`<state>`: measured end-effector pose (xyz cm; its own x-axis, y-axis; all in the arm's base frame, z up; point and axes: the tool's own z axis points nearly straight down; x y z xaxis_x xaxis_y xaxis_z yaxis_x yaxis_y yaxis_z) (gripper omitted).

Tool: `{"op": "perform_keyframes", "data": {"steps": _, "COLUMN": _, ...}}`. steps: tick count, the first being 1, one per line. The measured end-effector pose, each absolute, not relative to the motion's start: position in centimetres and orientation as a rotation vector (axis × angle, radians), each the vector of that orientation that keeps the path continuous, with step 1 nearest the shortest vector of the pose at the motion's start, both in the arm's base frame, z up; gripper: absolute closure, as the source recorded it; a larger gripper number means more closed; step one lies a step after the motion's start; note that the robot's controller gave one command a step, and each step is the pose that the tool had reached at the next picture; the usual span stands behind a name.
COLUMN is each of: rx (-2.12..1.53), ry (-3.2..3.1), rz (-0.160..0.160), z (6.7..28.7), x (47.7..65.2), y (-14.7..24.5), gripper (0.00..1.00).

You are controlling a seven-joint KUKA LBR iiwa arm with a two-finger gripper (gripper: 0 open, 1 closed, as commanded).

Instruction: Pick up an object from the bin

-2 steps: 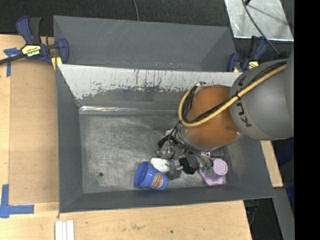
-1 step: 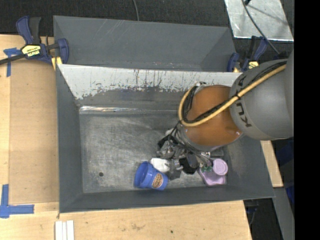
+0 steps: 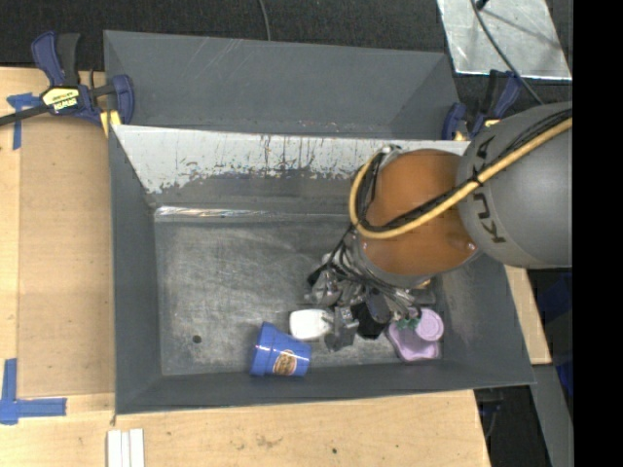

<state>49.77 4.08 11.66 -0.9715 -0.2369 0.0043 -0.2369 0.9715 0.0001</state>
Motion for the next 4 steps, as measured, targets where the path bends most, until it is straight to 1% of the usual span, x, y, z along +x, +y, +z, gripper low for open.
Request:
{"op": "perform_keyframes", "data": {"steps": 1, "rx": 0.398, "ry": -3.115, "rz": 0.000, "z": 17.7, "x": 50.6, "y": 4.4, "gripper": 1.00}}
{"op": "perform_keyframes", "data": {"steps": 2, "rx": 0.388, "ry": -3.135, "rz": 0.002, "z": 18.7, "x": 50.3, "y": 3.3, "gripper": 1.00}}
{"op": "perform_keyframes", "data": {"steps": 3, "rx": 0.383, "ry": -3.109, "rz": -0.001, "z": 17.7, "x": 50.1, "y": 3.7, "gripper": 1.00}}
{"op": "perform_keyframes", "data": {"steps": 4, "rx": 0.424, "ry": -3.114, "rz": 0.000, "z": 23.7, "x": 50.3, "y": 3.6, "gripper": 1.00}}
